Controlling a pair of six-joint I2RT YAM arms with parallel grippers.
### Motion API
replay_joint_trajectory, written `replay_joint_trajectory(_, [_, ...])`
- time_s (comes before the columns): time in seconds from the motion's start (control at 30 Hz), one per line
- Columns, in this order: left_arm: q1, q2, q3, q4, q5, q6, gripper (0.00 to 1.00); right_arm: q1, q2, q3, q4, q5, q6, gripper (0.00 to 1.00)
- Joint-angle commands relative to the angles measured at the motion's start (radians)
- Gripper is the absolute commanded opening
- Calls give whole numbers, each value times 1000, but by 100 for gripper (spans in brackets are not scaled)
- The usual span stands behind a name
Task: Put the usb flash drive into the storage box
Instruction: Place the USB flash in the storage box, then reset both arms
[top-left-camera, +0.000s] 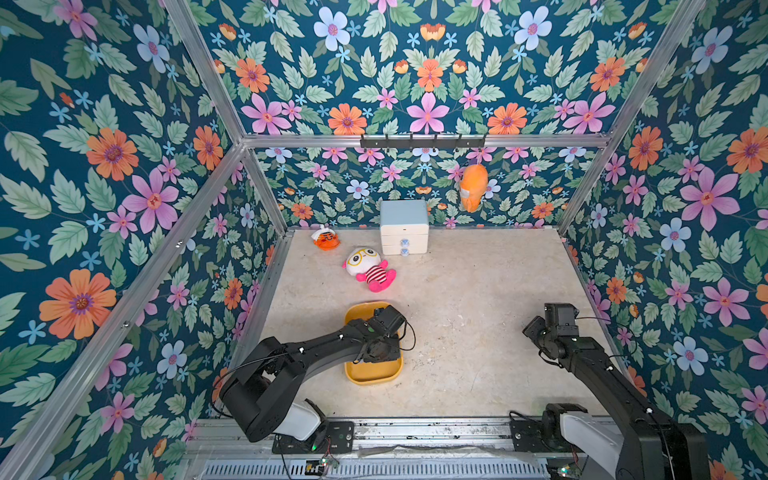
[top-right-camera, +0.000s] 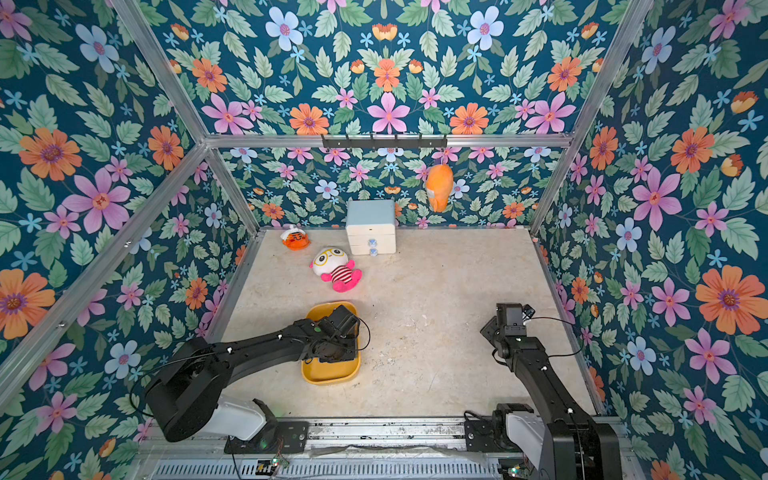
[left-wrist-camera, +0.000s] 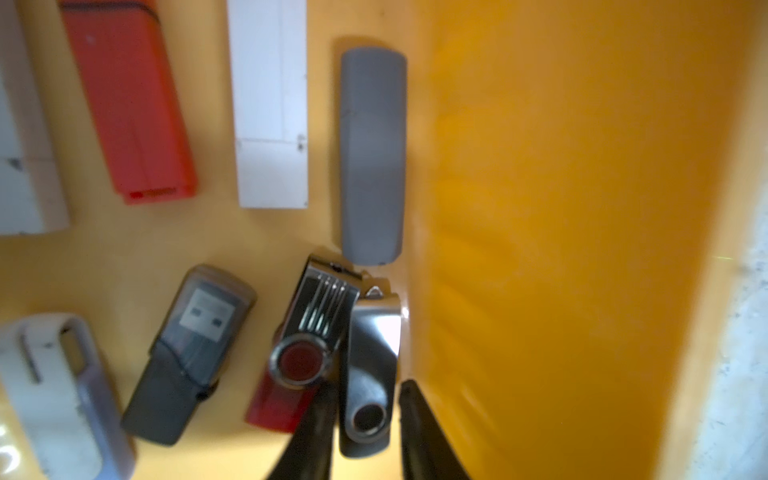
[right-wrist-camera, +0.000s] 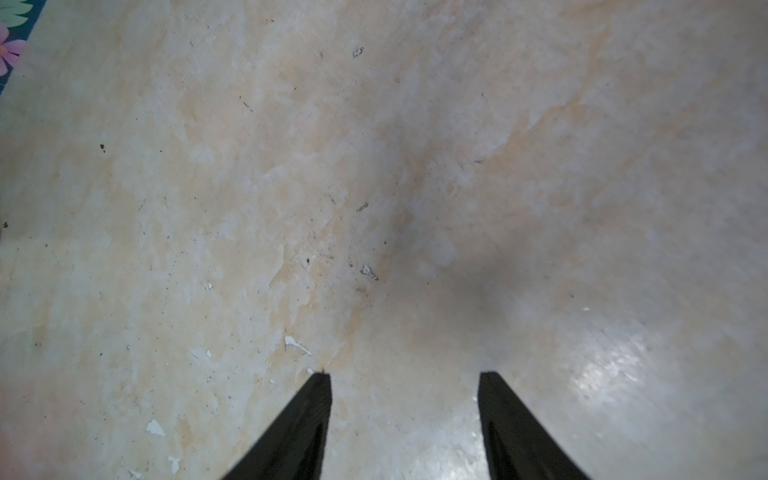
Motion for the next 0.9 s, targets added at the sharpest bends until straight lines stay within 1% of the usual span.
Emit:
replay_joint_trajectory(0.0, [0,-16,24,-37,0,14,46,0,2,6,3,6,-12,62])
replay_joint_trajectory(0.17, [-2,-74,70,-101,5,31,55,0,-2,4,2,6,-10,62])
replay_joint_trajectory(0.27, [-2,-139,120,-179,-39,53,64,1,-3,5,0,6,-10,62])
replay_joint_trajectory(0.3, [-2,-160,139,-207,-71,58,69,0,-1,6,-1,7,-10,62])
replay_joint_trajectory(0.37, [2,-219,170,-255,-173,67,87,0,8,15,-1,-1,-19,62])
replay_joint_trajectory(0.4, [7,-242,177,-265,-224,75,93,1,13,23,0,-9,-31,62])
replay_joint_trajectory(0.43, [13,-273,180,-270,-287,86,97,0,18,33,1,-28,-40,61])
replay_joint_trajectory(0.5, [42,-317,163,-255,-428,109,99,0,16,47,22,-51,-48,61])
replay_joint_trajectory(0.53, [73,-344,138,-226,-489,122,99,0,8,55,34,-46,-49,61])
replay_joint_trajectory(0.6, [154,-378,92,-153,-575,158,99,2,-15,66,62,-19,-72,63])
replay_joint_trajectory(0.67, [217,-419,19,-29,-696,197,99,10,-47,66,120,17,-140,68])
replay_joint_trajectory(0.7, [243,-442,-18,45,-718,220,99,16,-62,67,139,45,-173,70])
replay_joint_trajectory(0.73, [273,-468,-63,130,-738,246,99,25,-79,60,166,81,-212,71])
replay_joint_trajectory(0.8, [287,-506,-176,338,-842,320,99,36,-119,15,266,146,-297,73])
replay_joint_trajectory(0.83, [289,-525,-248,479,-888,392,99,36,-149,-23,329,174,-339,74])
replay_joint_trajectory(0.87, [293,-537,-325,637,-909,473,99,36,-183,-72,404,207,-378,74])
